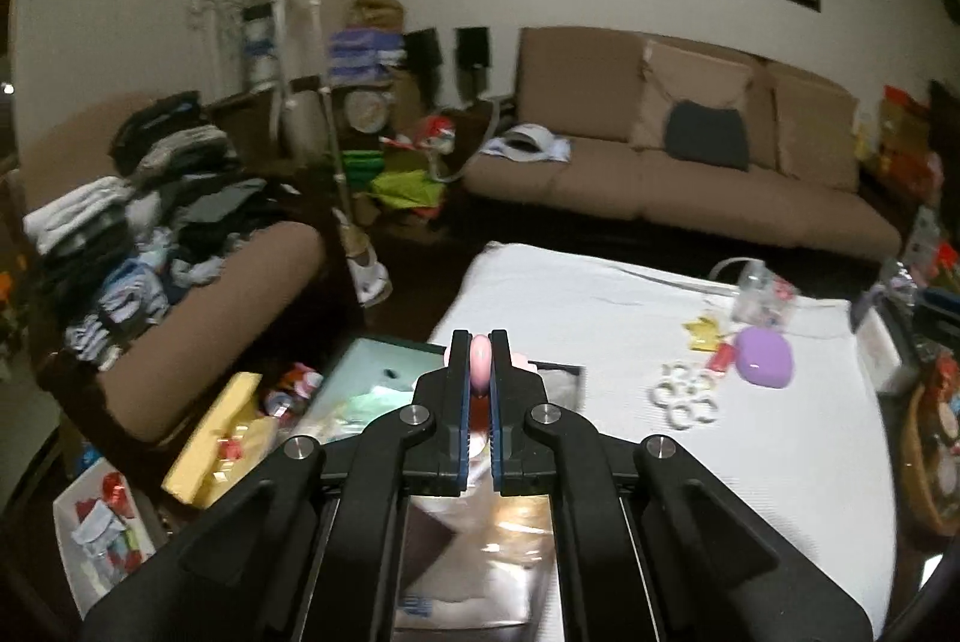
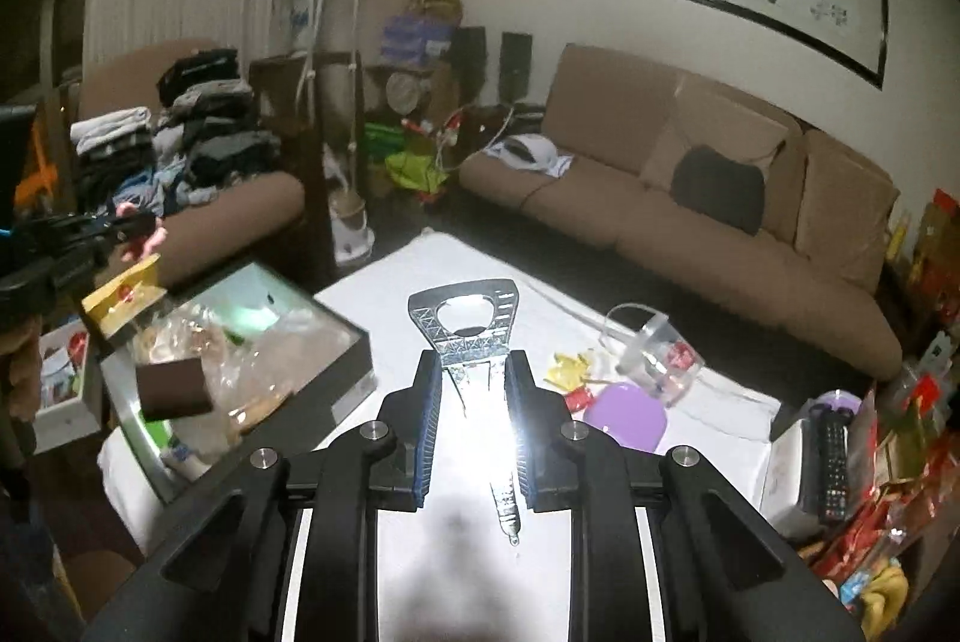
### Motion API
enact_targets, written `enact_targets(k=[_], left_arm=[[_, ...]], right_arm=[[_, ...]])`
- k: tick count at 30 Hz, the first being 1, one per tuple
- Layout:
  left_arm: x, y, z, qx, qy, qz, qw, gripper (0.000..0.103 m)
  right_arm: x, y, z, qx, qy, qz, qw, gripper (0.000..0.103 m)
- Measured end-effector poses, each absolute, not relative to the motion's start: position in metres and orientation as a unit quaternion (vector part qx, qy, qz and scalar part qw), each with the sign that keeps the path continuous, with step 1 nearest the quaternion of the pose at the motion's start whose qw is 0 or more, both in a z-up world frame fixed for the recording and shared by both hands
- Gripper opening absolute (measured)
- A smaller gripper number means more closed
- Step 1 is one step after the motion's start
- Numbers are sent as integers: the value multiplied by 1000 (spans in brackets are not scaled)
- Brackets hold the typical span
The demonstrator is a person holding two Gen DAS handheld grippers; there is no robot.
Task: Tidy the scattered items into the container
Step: 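Carry the clip and bottle opener over the glass-topped box and open both tools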
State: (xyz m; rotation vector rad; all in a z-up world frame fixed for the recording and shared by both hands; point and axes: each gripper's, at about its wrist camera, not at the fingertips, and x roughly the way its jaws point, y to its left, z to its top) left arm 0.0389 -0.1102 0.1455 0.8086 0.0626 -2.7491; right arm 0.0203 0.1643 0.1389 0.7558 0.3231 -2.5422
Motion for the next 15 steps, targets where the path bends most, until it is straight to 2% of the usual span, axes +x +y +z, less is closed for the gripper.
enact_targets(k=[6,15], left_arm=[[50,-131,139,271,35,-954,122,4],[22,-196,92,319,107,-934,122,4]], right_arm=[[6,134,124,308,58,-907,280,21],[-24,23,76,381,40,-843,377,21]])
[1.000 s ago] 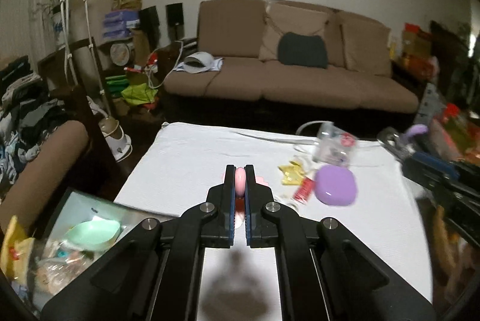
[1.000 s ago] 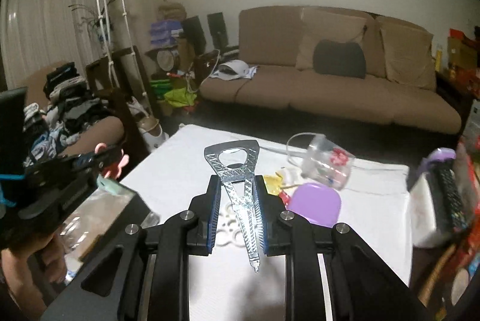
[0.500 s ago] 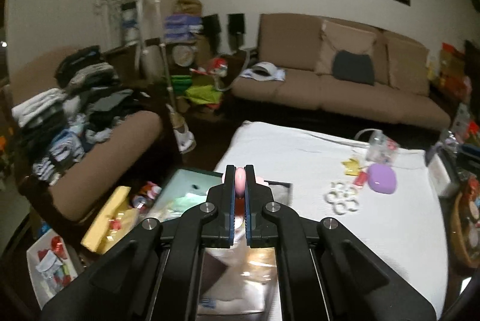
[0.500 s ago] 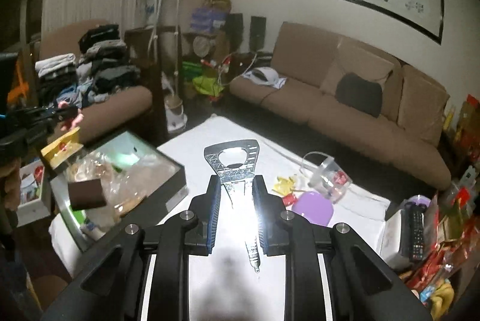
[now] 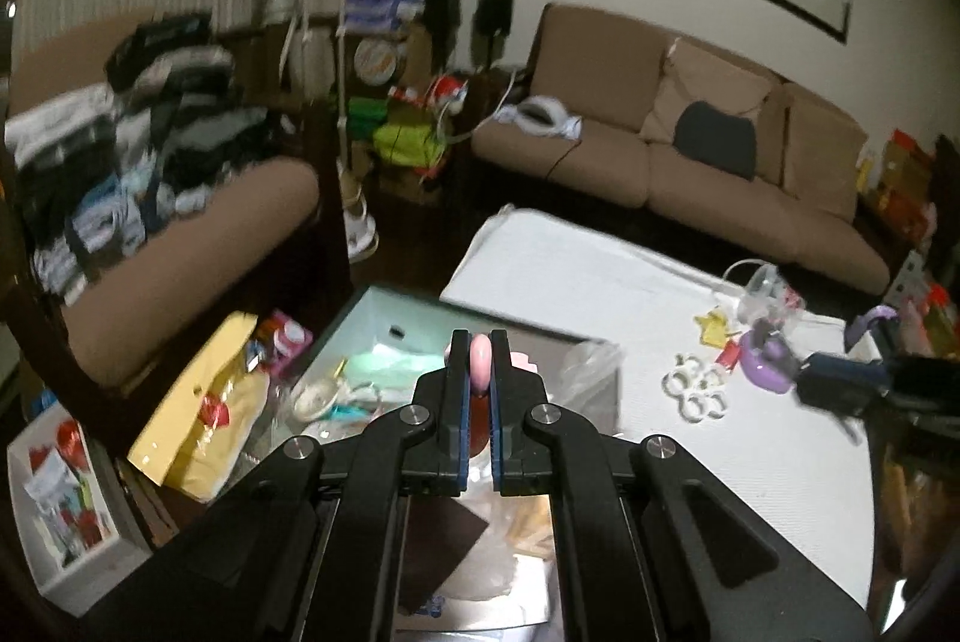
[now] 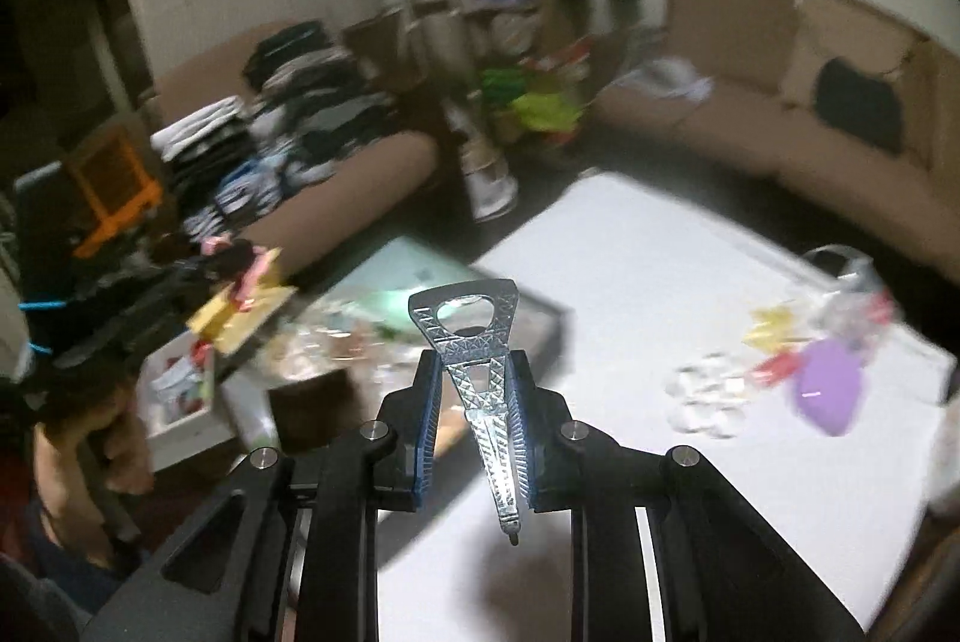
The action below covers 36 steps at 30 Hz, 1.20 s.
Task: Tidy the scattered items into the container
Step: 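Carry the clip and bottle opener over the glass-topped box and open both tools, then move both tools back over the table items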
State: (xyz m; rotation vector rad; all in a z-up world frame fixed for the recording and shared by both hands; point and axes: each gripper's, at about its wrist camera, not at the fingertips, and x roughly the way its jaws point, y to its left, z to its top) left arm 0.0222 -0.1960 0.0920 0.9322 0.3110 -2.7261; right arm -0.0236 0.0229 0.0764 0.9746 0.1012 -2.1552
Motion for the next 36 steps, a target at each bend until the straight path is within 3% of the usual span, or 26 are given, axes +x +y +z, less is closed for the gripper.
enact_targets(k=[6,17,19,21,22,25,27,29,36], left_arm=[[22,-237,59,340,136,-915,171,4],[24,-274,37,347,195,-897,193,4],[25,-279,36,350,201,-892,205,13],[26,-284,35,354,207,-885,221,53],[28,-284,37,349,211,-886,223,60],[31,-282,44,341,213,-891,213,76],[31,-278,50,335,216,-892,212,93],[30,-271,56,327,228,-891,216,100],[8,-194,78,327,197,-916,121,102]], right_arm=[[-37,-46,39,421,19,-801,426,21],[-65,-82,5,482,-138,-730,465,22],[-66,-79,3,477,-152,-733,460,27],[-68,-72,9,480,-146,-741,447,48],[-69,-65,12,480,-141,-745,441,59],[-70,-33,30,464,-107,-766,431,61],[-75,2,41,453,-84,-790,404,66],[-84,41,48,445,-75,-812,371,73],[-116,191,41,457,-106,-851,237,79]])
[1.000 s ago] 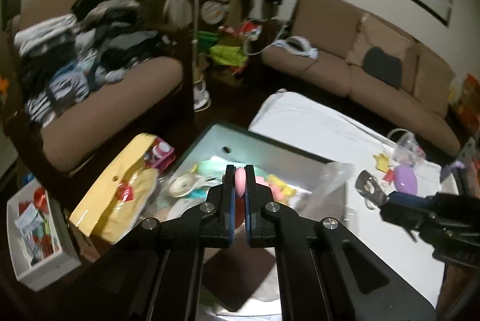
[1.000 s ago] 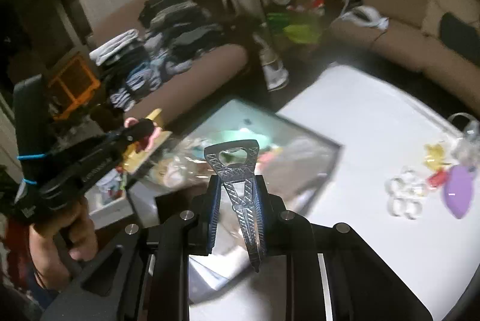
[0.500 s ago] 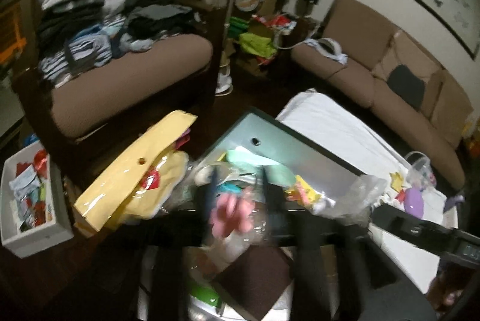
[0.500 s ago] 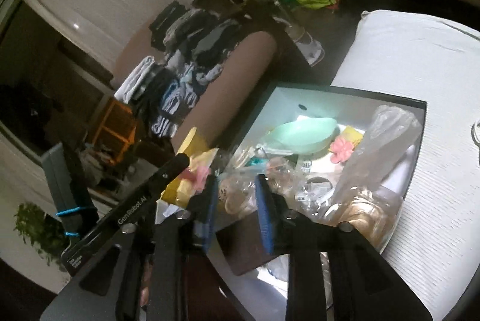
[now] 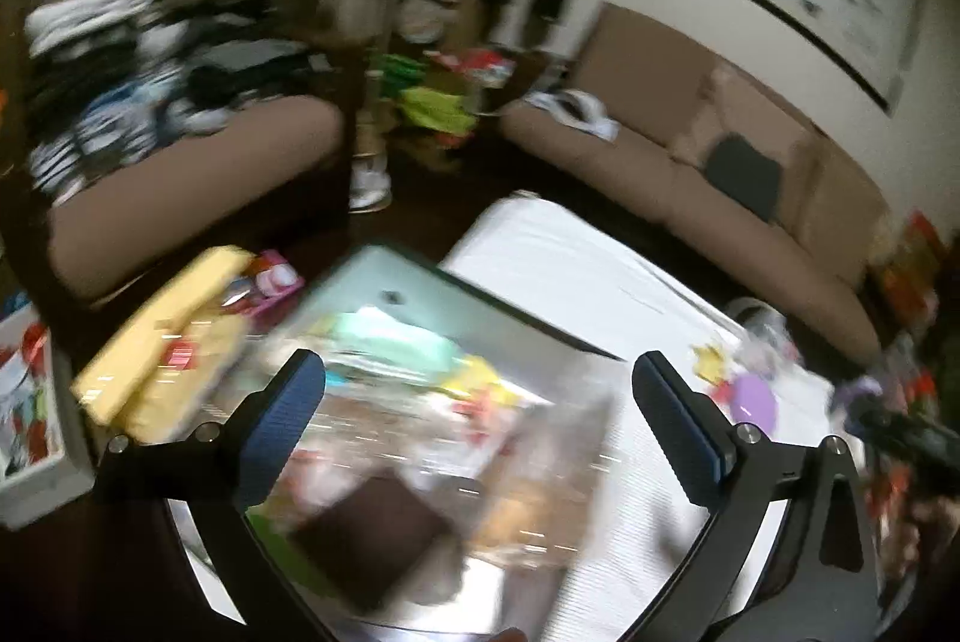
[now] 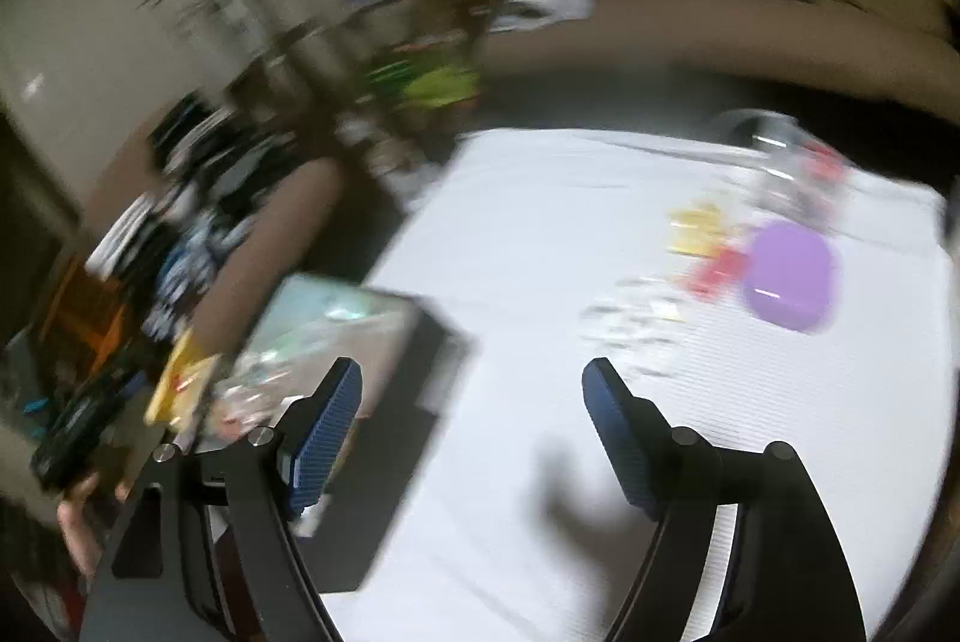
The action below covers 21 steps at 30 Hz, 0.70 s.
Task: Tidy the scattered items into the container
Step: 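Move both tools back over the table items, then grasp the white flower-shaped holder with the left tool and lift it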
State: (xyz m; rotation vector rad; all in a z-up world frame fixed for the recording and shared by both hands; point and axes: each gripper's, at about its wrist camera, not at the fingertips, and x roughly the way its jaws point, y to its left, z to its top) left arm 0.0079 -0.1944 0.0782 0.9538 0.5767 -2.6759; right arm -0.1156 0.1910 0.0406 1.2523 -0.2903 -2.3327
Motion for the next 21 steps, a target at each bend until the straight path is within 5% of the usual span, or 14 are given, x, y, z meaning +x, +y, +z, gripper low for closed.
enact_targets(k=[5,8,12,19,21], left_arm=[[-8,-64,93,334,91,-933,-95,103],[-27,-1,70,325,15,-941,-99,103],[-77,27,-2,343,54,-932,-98,101],[-150,46,-94,374,81,-914,-135,75],[-165,54,-112,374,63,-916,-132,57]], right_arm=[[-134,250,26,480,-108,-850,188,79],[-147,268,15,483,-117,-849,180,79],[-165,276,-9,495,-105,-846,169,79],[-192,307,-55,516,-129,-831,164,79],[-199,319,-67,524,-131,-826,162,79]])
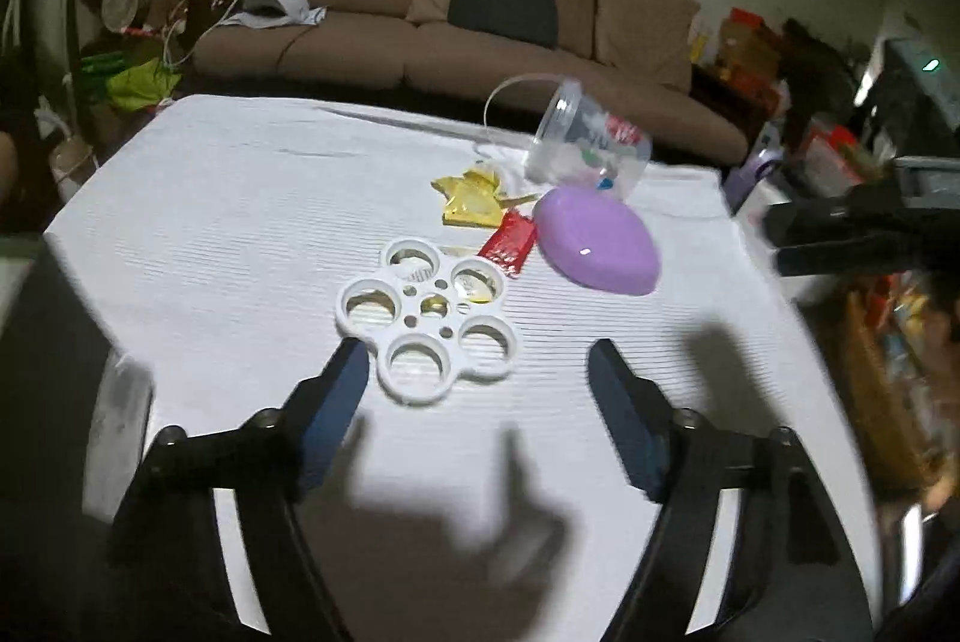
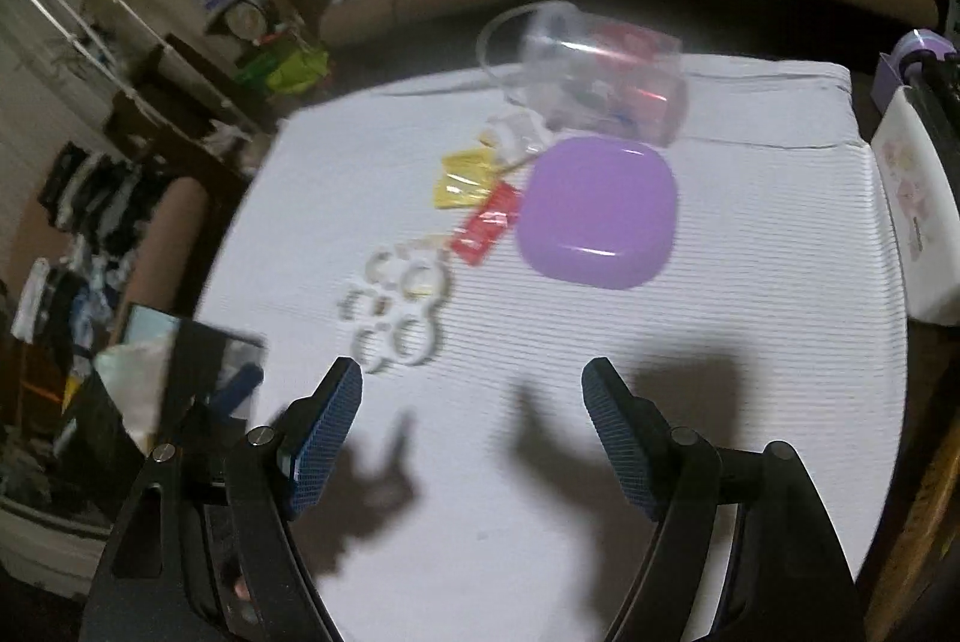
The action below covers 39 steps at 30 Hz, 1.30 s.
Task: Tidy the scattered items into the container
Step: 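Grasp the white flower-shaped holder with the left tool and lift it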
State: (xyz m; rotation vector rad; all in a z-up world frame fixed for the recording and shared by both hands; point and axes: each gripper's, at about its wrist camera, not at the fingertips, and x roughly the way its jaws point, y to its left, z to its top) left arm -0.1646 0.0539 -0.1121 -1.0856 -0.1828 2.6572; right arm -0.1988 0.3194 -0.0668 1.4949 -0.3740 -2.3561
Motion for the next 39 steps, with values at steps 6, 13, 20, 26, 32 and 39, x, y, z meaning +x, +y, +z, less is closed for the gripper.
enact_targets(k=[6,13,20,26,32,39], left_arm=[[-223,79,-147,-429,4,895,121,29],[-245,97,-171,-442,68,889,95,70],[-250,67,-164,-454,-16,884,113,39],[-216,51,-106,-455,-30,883,109,37],[-103,37,-37,-406,-14,910,84,38],[-59,-10,-5,-311,-82,946,36,38]], right_arm=[[-206,333,-74,538,-156,-801,211,79],[-213,323,-76,540,-117,-802,225,79],[-227,312,-86,548,-117,-798,222,79],[-229,294,-77,530,-122,-805,238,79],[-211,255,-75,498,-46,-829,251,79],[-175,194,-112,458,80,-851,243,78]])
